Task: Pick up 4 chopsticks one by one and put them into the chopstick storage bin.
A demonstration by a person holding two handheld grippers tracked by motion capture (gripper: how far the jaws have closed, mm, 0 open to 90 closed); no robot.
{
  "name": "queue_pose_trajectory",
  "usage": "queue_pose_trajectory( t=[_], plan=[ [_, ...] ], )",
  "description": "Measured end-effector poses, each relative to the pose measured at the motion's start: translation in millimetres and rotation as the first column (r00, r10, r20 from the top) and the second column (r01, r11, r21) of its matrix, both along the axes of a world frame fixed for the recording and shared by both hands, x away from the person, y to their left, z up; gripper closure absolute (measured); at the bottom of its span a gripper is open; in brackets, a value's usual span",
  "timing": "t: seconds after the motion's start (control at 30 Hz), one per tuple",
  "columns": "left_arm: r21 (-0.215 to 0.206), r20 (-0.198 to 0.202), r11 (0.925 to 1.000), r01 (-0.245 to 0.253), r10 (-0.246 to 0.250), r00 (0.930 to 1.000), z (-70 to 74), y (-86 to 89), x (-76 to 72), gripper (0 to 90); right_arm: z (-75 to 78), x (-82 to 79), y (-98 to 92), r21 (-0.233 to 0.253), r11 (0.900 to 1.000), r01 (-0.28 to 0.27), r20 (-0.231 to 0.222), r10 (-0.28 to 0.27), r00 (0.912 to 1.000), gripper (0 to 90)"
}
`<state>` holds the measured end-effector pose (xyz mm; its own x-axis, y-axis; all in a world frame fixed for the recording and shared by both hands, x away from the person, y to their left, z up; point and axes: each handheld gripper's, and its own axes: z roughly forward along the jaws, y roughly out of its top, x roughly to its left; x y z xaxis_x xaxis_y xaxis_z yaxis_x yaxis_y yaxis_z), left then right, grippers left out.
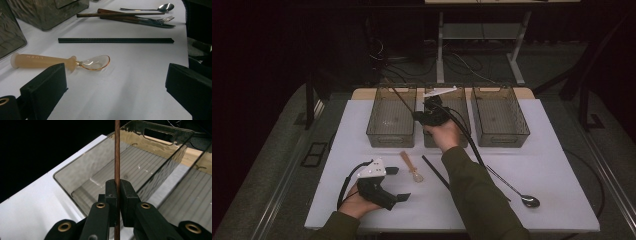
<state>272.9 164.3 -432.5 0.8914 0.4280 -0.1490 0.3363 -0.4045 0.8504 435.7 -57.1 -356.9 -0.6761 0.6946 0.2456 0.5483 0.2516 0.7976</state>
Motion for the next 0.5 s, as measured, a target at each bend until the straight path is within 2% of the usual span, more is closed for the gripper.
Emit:
queue_pose_trajectory(
  t=[0.27,0.5],
  plan=[
    [0.006,0.002,0.9999,0.011,-0.011,0.9999,1.0,0.8,0.0,2.7,2.2,9.6,18.3,0.000,1.000,0.014,0.010,-0.014,0.9999,85.1],
    [-0.007,-0.001,1.0000,0.007,-0.007,1.0000,1.8,1.6,-0.2,2.7,-0.9,20.0,36.1,-0.017,1.000,0.024,0.007,-0.024,0.9997,85.1]
  ],
)
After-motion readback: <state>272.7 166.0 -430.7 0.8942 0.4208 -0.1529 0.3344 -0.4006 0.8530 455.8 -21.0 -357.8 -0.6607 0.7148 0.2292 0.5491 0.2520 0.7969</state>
